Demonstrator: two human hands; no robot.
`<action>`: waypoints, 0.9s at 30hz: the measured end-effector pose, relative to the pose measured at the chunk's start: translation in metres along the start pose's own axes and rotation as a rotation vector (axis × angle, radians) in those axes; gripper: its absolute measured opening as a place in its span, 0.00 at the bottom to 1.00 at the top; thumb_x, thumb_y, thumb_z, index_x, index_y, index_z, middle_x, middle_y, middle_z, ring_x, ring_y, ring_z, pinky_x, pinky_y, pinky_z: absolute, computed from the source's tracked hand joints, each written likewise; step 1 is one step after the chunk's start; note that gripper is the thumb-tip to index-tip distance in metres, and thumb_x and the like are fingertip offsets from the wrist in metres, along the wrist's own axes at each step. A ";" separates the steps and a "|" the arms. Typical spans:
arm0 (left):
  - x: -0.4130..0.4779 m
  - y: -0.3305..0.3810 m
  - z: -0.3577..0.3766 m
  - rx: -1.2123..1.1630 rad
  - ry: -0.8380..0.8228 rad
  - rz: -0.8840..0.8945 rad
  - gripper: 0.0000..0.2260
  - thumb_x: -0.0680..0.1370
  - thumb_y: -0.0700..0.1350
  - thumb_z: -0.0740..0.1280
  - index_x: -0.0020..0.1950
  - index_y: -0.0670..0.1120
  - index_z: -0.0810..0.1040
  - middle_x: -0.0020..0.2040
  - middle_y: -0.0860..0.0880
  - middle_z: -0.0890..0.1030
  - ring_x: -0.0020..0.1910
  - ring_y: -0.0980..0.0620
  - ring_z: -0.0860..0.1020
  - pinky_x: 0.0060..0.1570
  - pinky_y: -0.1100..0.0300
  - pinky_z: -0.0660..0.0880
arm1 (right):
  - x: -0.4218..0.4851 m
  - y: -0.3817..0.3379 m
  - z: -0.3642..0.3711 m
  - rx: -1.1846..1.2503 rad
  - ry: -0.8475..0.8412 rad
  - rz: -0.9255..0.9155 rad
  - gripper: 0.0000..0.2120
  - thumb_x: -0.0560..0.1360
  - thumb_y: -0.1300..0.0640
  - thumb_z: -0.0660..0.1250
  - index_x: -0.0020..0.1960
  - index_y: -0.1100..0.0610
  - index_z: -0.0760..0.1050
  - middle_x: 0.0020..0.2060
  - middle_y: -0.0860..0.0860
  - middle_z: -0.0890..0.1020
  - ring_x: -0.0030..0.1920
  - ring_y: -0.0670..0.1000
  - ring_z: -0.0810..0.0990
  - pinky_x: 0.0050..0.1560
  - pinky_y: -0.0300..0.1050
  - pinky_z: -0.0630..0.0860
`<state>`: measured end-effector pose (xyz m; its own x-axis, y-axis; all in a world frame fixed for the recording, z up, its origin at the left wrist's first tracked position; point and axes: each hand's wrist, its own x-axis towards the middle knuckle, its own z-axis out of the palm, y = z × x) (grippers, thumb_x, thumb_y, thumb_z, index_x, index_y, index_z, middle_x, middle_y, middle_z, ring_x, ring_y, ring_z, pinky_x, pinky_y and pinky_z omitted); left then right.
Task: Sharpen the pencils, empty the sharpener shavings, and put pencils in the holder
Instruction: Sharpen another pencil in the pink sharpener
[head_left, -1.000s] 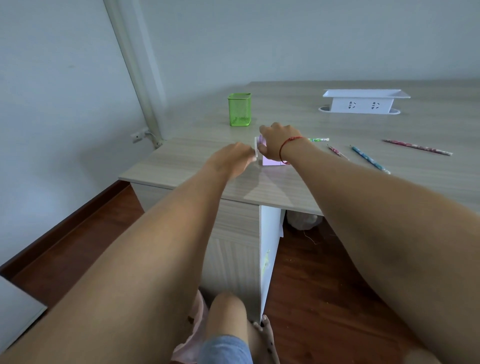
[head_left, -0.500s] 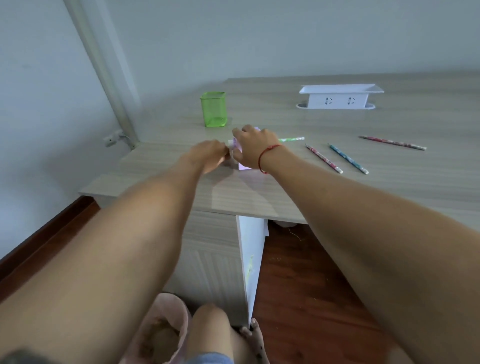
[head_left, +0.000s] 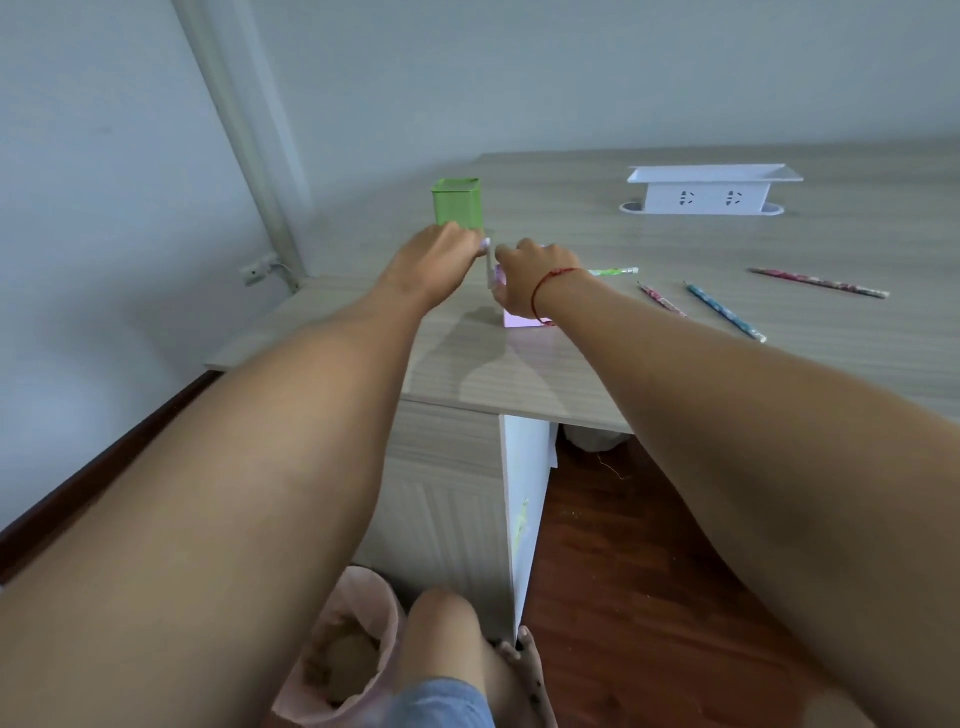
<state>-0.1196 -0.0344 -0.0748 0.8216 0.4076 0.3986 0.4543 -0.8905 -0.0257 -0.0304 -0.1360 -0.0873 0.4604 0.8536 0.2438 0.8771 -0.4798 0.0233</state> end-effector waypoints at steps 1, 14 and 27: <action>-0.004 0.002 -0.001 -0.027 -0.001 -0.026 0.15 0.81 0.49 0.54 0.47 0.41 0.75 0.42 0.37 0.75 0.38 0.41 0.71 0.36 0.56 0.60 | -0.001 0.000 -0.001 0.005 -0.002 0.004 0.20 0.81 0.51 0.52 0.69 0.57 0.67 0.66 0.59 0.72 0.66 0.62 0.73 0.63 0.52 0.70; -0.047 0.010 0.016 -0.015 -0.030 0.118 0.11 0.82 0.43 0.57 0.53 0.39 0.76 0.46 0.33 0.79 0.45 0.32 0.77 0.39 0.47 0.70 | -0.007 -0.001 0.000 0.030 0.011 0.010 0.20 0.81 0.50 0.51 0.69 0.58 0.66 0.66 0.60 0.70 0.66 0.63 0.72 0.63 0.53 0.69; -0.033 0.010 0.045 0.047 -0.262 0.020 0.15 0.82 0.44 0.55 0.57 0.37 0.76 0.55 0.36 0.79 0.55 0.37 0.77 0.52 0.51 0.72 | -0.006 0.004 0.001 0.013 0.020 -0.075 0.20 0.81 0.50 0.53 0.69 0.58 0.65 0.66 0.59 0.71 0.63 0.63 0.74 0.61 0.52 0.71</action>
<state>-0.1267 -0.0474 -0.1295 0.8889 0.4339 0.1471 0.4475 -0.8910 -0.0761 -0.0290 -0.1428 -0.0896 0.3908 0.8825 0.2616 0.9106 -0.4121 0.0299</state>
